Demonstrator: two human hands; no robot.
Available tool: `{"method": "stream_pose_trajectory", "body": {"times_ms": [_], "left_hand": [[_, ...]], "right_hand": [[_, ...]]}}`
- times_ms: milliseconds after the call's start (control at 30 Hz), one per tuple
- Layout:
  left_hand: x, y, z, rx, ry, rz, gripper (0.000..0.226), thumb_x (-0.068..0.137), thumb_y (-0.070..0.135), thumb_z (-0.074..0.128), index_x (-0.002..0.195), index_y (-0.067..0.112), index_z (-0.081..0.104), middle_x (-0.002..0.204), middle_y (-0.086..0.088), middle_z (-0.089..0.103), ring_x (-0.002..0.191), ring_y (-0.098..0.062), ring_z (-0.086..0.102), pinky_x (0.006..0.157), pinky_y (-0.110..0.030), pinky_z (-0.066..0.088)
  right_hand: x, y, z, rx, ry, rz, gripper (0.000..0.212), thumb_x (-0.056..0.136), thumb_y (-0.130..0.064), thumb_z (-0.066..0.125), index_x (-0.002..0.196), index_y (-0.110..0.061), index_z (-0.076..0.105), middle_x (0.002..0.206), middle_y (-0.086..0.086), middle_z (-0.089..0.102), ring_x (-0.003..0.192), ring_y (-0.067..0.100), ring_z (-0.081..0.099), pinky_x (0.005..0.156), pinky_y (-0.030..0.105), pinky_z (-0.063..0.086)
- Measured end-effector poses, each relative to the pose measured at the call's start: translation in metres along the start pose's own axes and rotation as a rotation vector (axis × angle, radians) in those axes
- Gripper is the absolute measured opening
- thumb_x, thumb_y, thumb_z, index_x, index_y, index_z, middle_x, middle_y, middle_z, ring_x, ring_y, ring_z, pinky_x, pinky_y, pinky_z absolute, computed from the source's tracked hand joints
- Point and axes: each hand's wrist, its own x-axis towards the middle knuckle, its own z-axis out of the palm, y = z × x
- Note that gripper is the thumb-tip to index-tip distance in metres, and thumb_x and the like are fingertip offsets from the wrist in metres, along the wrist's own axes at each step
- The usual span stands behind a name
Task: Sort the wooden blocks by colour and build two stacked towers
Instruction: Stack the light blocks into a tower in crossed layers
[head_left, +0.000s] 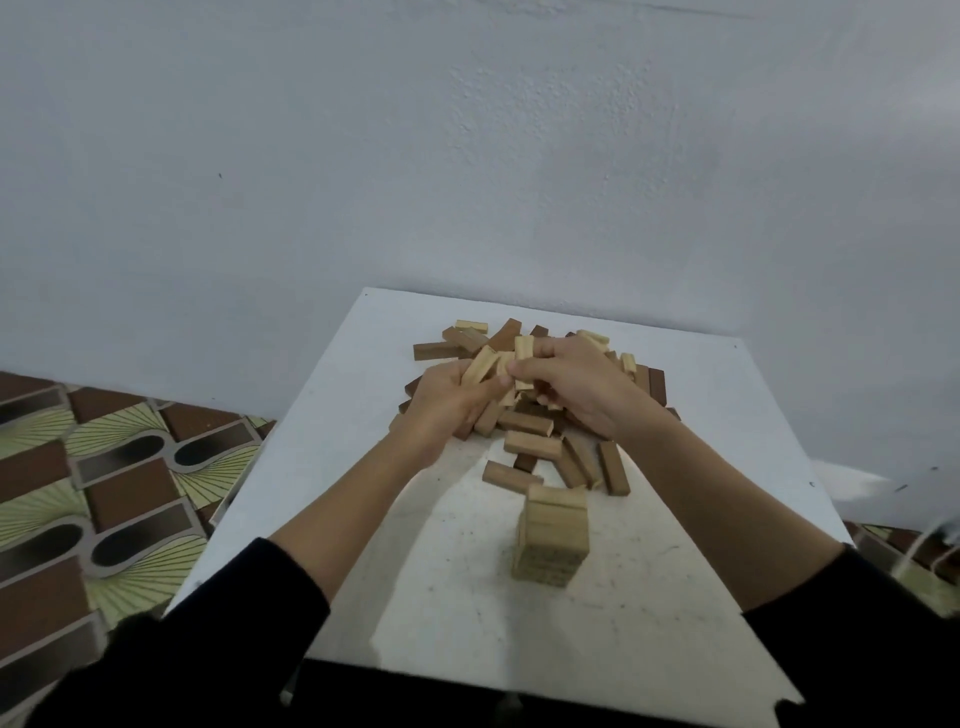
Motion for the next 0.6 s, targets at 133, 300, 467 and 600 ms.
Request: {"method": "stream_pose_trajectory", "body": {"times_ms": [133,300,467,600], "left_hand": [[-0.029,-0.013,-0.015,-0.115,0.06,-0.006,0.024,0.099,0.029,0.049,0.084,0.01,0.051,0.056,0.004,0.04,0.052,-0.012,0.035,0.053,-0.021,0.031],[-0.055,-0.043,-0.033,0.129,0.232,-0.078,0.023,0.096,0.016,0.044,0.073,0.017,0.047,0.071,0.006,0.056,0.063,-0.009,0.049,0.059,-0.02,0.036],[-0.064,-0.068,-0.052,0.434,0.268,-0.071,0.026,0.089,0.013,0.058,0.068,-0.002,0.062,0.067,-0.011,0.059,0.062,-0.015,0.044,0.054,-0.016,0.032],[-0.063,-0.077,-0.057,0.59,0.269,-0.069,0.025,0.09,0.02,0.063,0.08,-0.002,0.068,0.078,-0.012,0.065,0.067,-0.014,0.051,0.058,-0.012,0.034]], "right_hand": [[-0.029,-0.011,0.03,-0.063,0.081,-0.019,0.012,0.088,-0.012,0.059,0.08,-0.008,0.052,0.07,0.006,0.044,0.062,0.017,0.042,0.055,0.022,0.036],[-0.055,0.0,0.08,-0.092,0.111,0.002,0.015,0.091,-0.008,0.051,0.077,-0.011,0.046,0.07,0.001,0.044,0.058,0.011,0.04,0.045,0.019,0.033],[-0.056,0.037,0.12,-0.224,0.11,0.112,0.033,0.094,-0.005,0.047,0.125,-0.002,0.037,0.115,0.011,0.052,0.095,0.018,0.049,0.062,0.023,0.041],[-0.048,0.058,0.132,-0.262,0.149,0.178,0.038,0.094,-0.006,0.049,0.129,-0.002,0.034,0.116,0.015,0.052,0.105,0.026,0.054,0.073,0.031,0.045]]}}
